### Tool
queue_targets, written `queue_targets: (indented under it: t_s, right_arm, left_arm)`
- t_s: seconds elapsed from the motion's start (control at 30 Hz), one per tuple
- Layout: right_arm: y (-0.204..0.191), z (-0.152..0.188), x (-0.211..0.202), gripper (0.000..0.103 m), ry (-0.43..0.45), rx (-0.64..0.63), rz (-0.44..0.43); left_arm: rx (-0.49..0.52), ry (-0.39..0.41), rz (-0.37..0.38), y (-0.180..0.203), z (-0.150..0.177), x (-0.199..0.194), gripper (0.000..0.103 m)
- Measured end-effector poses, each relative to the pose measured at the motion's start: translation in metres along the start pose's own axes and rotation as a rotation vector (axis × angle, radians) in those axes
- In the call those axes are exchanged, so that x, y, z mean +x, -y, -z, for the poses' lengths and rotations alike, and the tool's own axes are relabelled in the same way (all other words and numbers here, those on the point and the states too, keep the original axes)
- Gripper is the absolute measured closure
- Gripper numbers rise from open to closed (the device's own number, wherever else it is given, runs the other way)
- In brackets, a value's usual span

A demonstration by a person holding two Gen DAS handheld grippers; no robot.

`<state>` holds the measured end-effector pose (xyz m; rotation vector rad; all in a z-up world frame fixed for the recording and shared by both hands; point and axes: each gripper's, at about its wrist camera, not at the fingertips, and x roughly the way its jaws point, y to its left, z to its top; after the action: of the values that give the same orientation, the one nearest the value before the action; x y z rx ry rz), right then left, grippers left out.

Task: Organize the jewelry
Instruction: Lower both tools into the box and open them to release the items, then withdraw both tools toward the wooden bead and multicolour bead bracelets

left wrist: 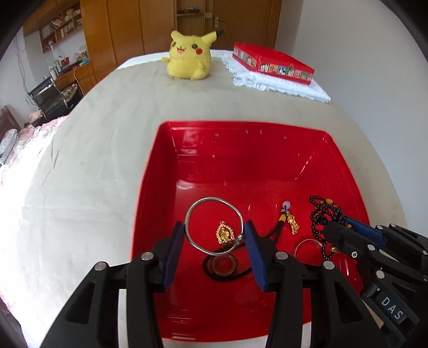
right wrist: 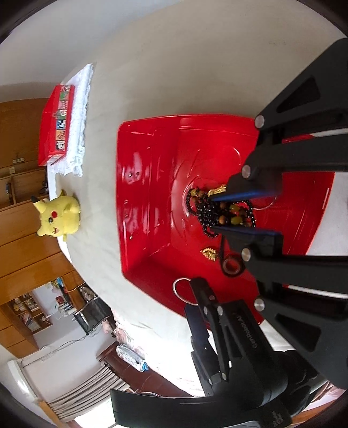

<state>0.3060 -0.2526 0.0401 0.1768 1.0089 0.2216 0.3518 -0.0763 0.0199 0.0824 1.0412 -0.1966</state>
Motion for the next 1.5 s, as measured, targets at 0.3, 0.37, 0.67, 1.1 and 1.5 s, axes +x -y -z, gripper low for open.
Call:
queue_targets:
  t_s: [0.3, 0.37, 0.67, 1.1, 1.5]
  right_arm:
    - [0.006, 0.001, 0.01, 0.083, -0.02, 0.016, 0.024]
    - [0.009, 0.001, 0.011, 0.082, -0.015, 0.024, 0.034]
    - [0.018, -0.002, 0.001, 0.076, 0.017, 0.053, 0.032]
    - [0.025, 0.001, -0.031, 0.076, 0.063, 0.083, 0.016]
    - [0.011, 0.059, -0.061, 0.073, 0.029, 0.062, 0.051]
  left_arm:
    - [0.006, -0.018, -0.01, 0.001, 0.001, 0.011, 0.056]
    - [0.006, -0.023, -0.013, 0.0, 0.0, 0.013, 0.056]
    - [-0.006, 0.006, -0.006, -0.003, 0.001, 0.001, 0.055]
    - [-0.027, 0.054, 0.006, -0.009, 0.016, -0.042, 0.051]
    - [-0.018, 0.064, -0.041, -0.013, 0.09, -0.082, 0.042]
